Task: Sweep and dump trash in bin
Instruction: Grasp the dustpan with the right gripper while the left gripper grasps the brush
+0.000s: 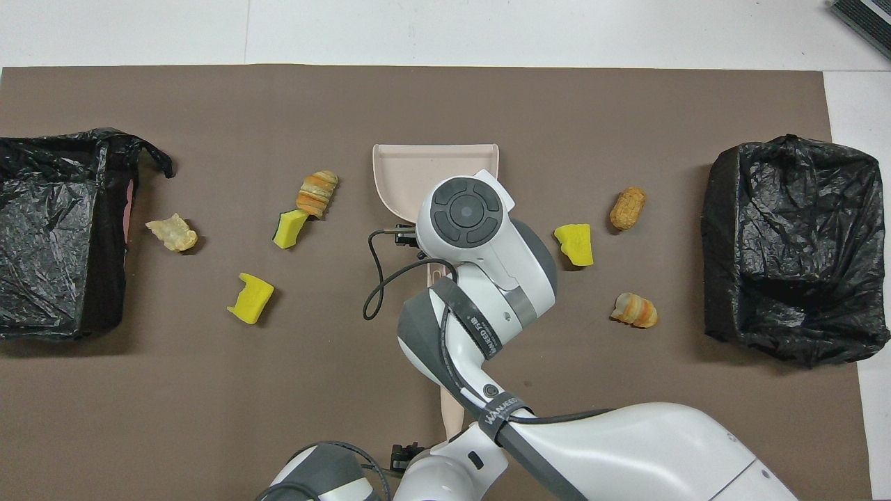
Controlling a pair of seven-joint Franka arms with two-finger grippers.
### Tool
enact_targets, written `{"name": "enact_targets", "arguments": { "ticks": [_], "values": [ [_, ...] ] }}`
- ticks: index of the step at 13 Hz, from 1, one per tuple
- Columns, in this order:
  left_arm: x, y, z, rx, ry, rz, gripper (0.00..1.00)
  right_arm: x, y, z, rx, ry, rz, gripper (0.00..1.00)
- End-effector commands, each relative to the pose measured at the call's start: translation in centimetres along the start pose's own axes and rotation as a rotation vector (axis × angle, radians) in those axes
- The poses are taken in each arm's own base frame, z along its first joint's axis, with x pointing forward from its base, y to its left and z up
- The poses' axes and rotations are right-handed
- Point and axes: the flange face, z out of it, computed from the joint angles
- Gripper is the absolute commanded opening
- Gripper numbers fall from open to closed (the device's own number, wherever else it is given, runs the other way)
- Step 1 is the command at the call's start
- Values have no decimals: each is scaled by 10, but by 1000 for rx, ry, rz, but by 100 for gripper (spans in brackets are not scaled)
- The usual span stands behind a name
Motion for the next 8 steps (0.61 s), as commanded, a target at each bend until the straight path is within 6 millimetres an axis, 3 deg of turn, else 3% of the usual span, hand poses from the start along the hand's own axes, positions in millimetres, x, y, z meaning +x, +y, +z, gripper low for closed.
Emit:
{"name": "enact_targets", "arguments": {
  "ticks": [1, 3, 5, 8],
  "values": [
    [1, 0, 15, 2, -1, -21, 93, -3, 3, 4, -12, -2, -5, 74],
    [3, 1, 14, -3, 3, -24, 78, -5, 4, 3, -20, -5, -10, 55],
    [5, 2, 15, -5, 3, -33, 66, -3, 3, 3, -12, 6, -40, 0],
    [7, 3, 15, -9, 5, -40, 46, -1, 2, -2, -9, 12, -57, 0]
  ]
}}
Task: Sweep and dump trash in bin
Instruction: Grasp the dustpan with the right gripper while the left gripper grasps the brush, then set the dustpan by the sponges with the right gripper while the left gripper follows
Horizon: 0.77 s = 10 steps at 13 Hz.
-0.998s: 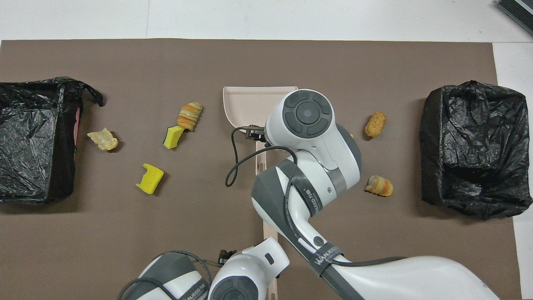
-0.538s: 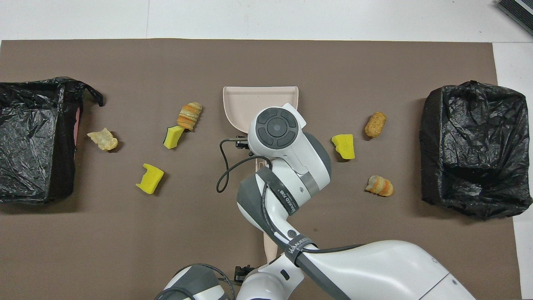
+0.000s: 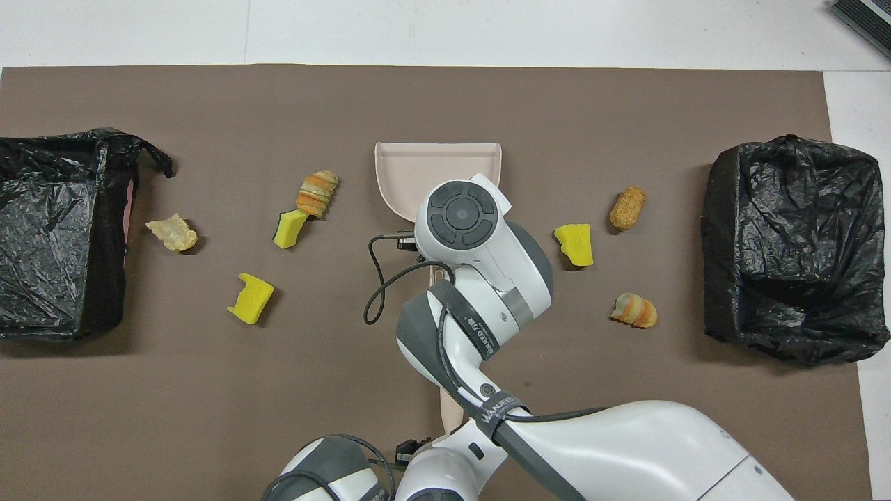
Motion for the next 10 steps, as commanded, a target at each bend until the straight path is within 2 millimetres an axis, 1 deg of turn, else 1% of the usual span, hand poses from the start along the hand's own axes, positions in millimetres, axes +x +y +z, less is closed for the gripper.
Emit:
{"name": "enact_targets", "arguments": {
  "ticks": [1, 2, 3, 4, 5, 6, 7, 10],
  "values": [
    [1, 2, 1, -8, 3, -17, 34, 6, 6, -12, 0, 29, -23, 0],
    [1, 3, -1, -10, 4, -19, 14, 9, 10, -21, 4, 40, -37, 0],
    [3, 4, -7, -15, 6, -20, 0, 15, 19, -33, 8, 52, -87, 0],
    [5, 3, -11, -19, 9, -22, 0, 20, 27, -38, 6, 59, -150, 0],
    [5, 1, -12, -5, -3, -24, 0, 25, 37, -50, 5, 70, -204, 0],
    [7, 0, -19, 12, -20, -27, 0, 25, 42, -57, -1, 65, -268, 0],
    [11, -3, -24, 45, -51, -39, 0, 21, 44, -63, -19, 40, -371, 0],
    [52, -43, -42, 97, -100, -151, 0, 18, 49, -60, -32, 9, -694, 0]
  ]
}}
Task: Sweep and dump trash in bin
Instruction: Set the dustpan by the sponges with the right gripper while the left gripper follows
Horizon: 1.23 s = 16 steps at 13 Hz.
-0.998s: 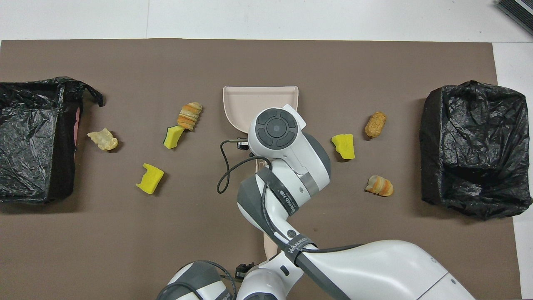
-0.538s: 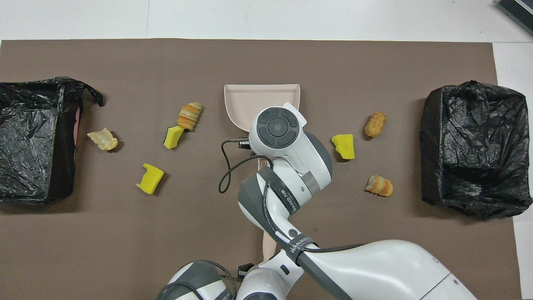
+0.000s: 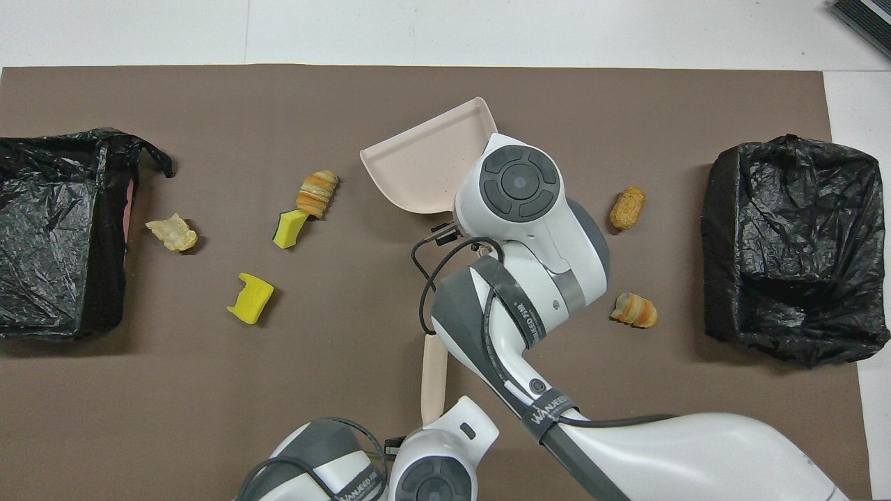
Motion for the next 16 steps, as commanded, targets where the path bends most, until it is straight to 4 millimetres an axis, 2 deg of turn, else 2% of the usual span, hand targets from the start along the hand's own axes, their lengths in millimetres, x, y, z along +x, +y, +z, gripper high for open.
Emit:
{"name": "enact_targets", "arguments": {
  "ticks": [1, 3, 7, 8, 12, 13, 15, 16],
  "values": [
    [46, -44, -21, 29, -33, -115, 0, -8, 2, 1, -7, -15, -301, 0],
    [74, -81, -25, 75, -35, -182, 0, -9, 21, 3, -6, -21, -509, 0],
    [136, -158, -39, 125, 31, -280, 0, -16, 52, 10, 12, -71, -734, 0],
    [154, -180, -46, 146, 26, -292, 0, -18, 61, 12, 24, -86, -804, 0],
    [218, -283, -51, 240, 58, -311, 0, -26, 71, 13, 52, -169, -957, 0],
    [228, -310, -48, 229, 67, -291, 0, -25, 73, 13, 16, -186, -996, 0],
    [232, -374, -39, 214, 50, -255, 0, -24, 69, 19, 4, -196, -1016, 0],
    [234, -396, -37, 209, 50, -264, 0, -24, 65, 27, 9, -204, -1025, 0]
  ]
}}
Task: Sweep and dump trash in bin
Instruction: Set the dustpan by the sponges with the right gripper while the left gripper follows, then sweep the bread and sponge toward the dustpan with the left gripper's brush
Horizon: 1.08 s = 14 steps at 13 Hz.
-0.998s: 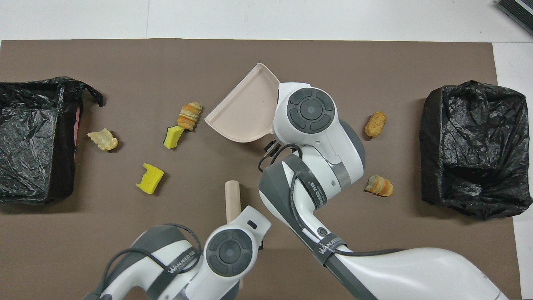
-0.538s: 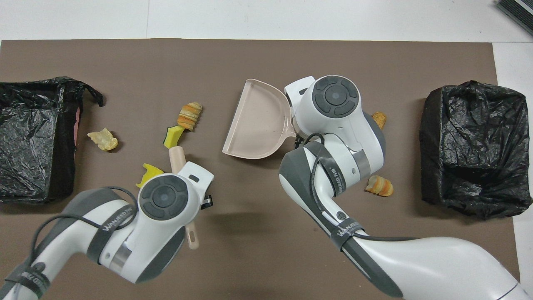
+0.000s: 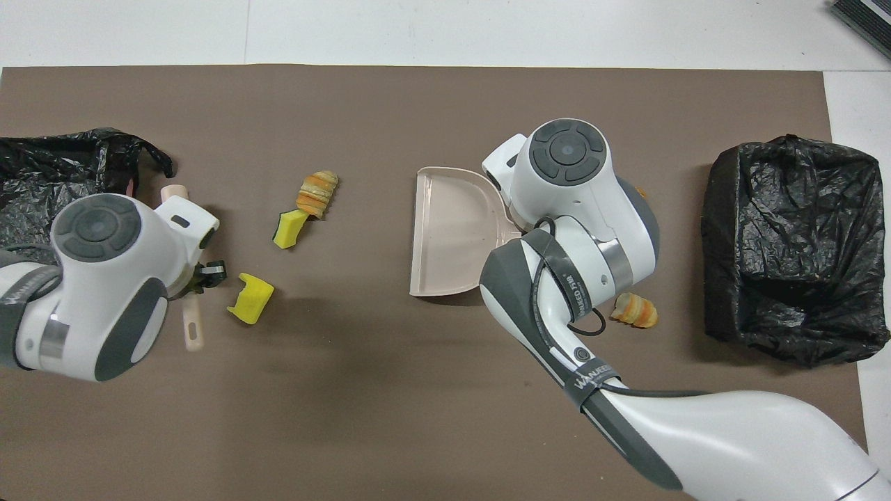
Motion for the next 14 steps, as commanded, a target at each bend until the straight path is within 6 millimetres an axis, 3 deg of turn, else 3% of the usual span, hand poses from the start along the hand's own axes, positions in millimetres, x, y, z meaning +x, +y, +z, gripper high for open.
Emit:
{"name": "enact_targets", "arguments": {
  "ticks": [1, 2, 3, 6, 9, 11, 14],
  "values": [
    [17, -48, 18, -5, 13, 10, 0, 8, -5, 8, -11, -11, -54, 0],
    [11, -58, 40, -12, 5, 27, 0, 11, -7, 7, -16, -13, -67, 0],
    [7, -55, 52, -28, 25, 33, 0, 12, -9, 9, -12, -15, -76, 0],
    [5, -29, 51, -121, 29, 6, 0, 24, -20, 15, -14, -10, -103, 0],
    [4, 16, 38, -229, 31, 4, 0, 22, -25, 20, -8, -12, -99, 0],
    [4, 67, 34, -303, 56, 49, 0, 18, -33, 26, 7, -23, -97, 0],
    [-6, 105, 21, -356, 67, 192, 0, 17, -36, 27, 12, -26, -96, 0]
  ]
}}
